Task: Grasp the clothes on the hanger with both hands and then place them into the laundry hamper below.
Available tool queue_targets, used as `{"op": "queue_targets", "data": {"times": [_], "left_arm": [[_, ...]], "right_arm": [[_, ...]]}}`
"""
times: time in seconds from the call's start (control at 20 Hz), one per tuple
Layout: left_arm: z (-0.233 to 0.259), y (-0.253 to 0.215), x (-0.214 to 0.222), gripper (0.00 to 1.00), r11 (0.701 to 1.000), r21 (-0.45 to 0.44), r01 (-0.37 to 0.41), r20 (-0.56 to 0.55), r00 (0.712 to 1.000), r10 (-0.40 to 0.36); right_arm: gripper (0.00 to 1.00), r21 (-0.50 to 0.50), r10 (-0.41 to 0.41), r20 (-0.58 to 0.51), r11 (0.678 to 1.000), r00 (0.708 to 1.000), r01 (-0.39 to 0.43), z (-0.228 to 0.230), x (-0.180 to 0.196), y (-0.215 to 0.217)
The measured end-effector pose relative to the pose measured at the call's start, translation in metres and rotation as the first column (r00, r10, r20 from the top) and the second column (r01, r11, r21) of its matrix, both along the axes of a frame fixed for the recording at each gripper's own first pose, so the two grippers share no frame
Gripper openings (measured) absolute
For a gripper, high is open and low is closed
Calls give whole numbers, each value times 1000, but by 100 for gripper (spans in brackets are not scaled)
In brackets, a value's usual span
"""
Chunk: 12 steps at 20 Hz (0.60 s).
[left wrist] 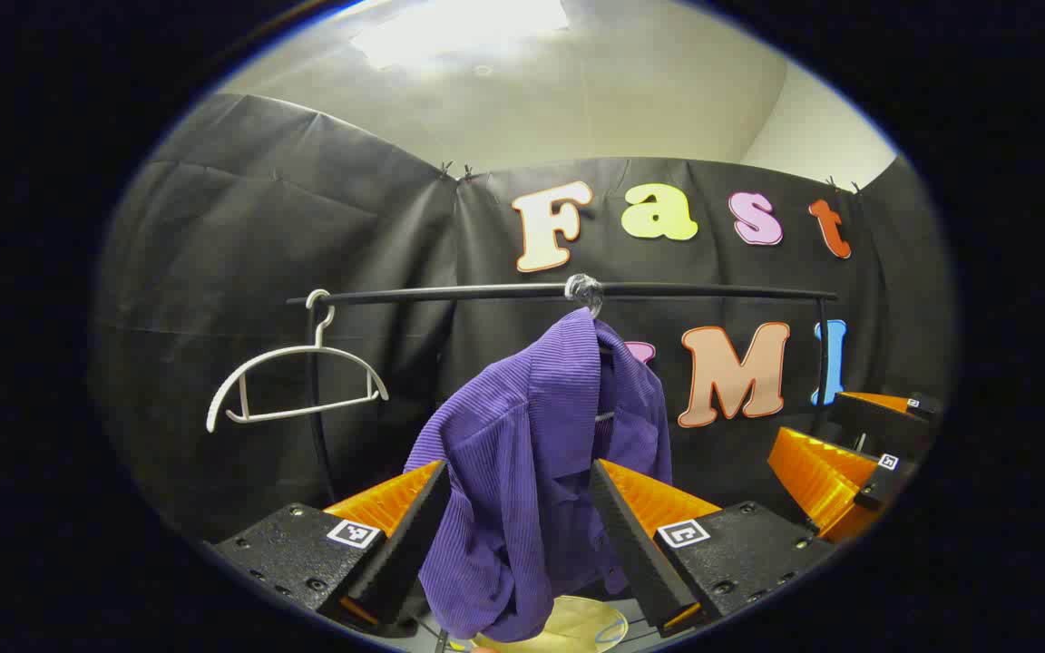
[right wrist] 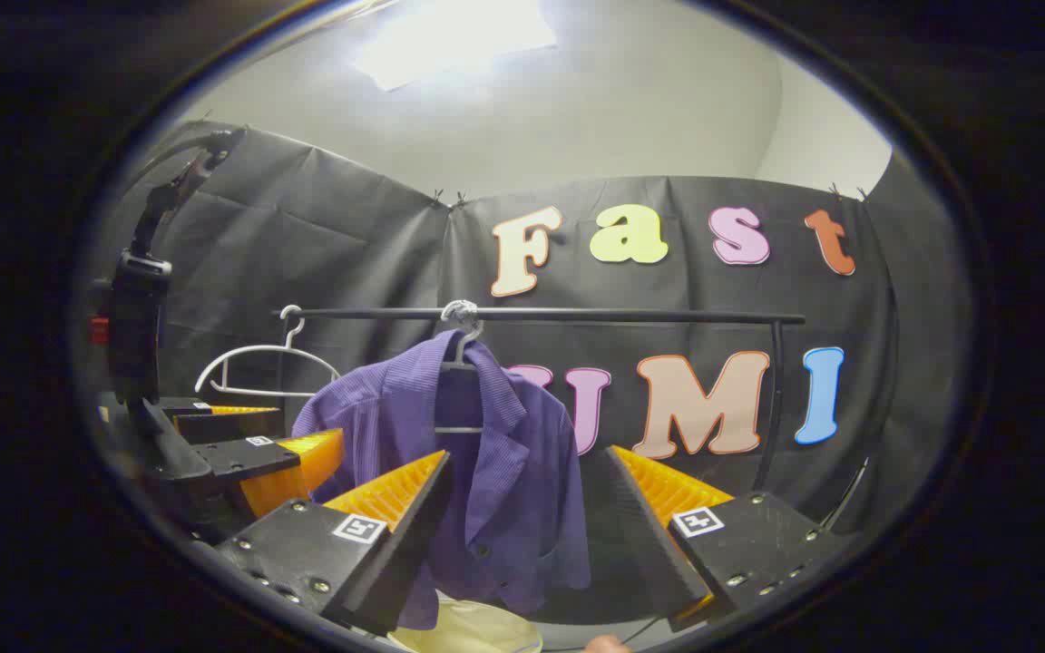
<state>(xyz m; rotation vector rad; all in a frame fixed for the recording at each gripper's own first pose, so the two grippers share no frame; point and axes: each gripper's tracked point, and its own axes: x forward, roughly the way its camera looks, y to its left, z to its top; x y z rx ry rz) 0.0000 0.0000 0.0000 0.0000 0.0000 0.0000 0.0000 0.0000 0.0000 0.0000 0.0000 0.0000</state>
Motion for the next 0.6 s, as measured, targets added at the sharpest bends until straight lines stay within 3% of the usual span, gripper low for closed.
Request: {"op": "queue_targets", "data": {"times": [0.2,0.6], "left_arm": [[-3,-3,0,95,1000,14,2,-13,1000,-2],[-8,-10,7,92,1000,10,5,-30,1000,-5]], "right_arm": [[99,4,-4,13,1000,1000,4,4,0,-1],[98,-4,-20,17,1000,1000,20,5,3,-3]]}}
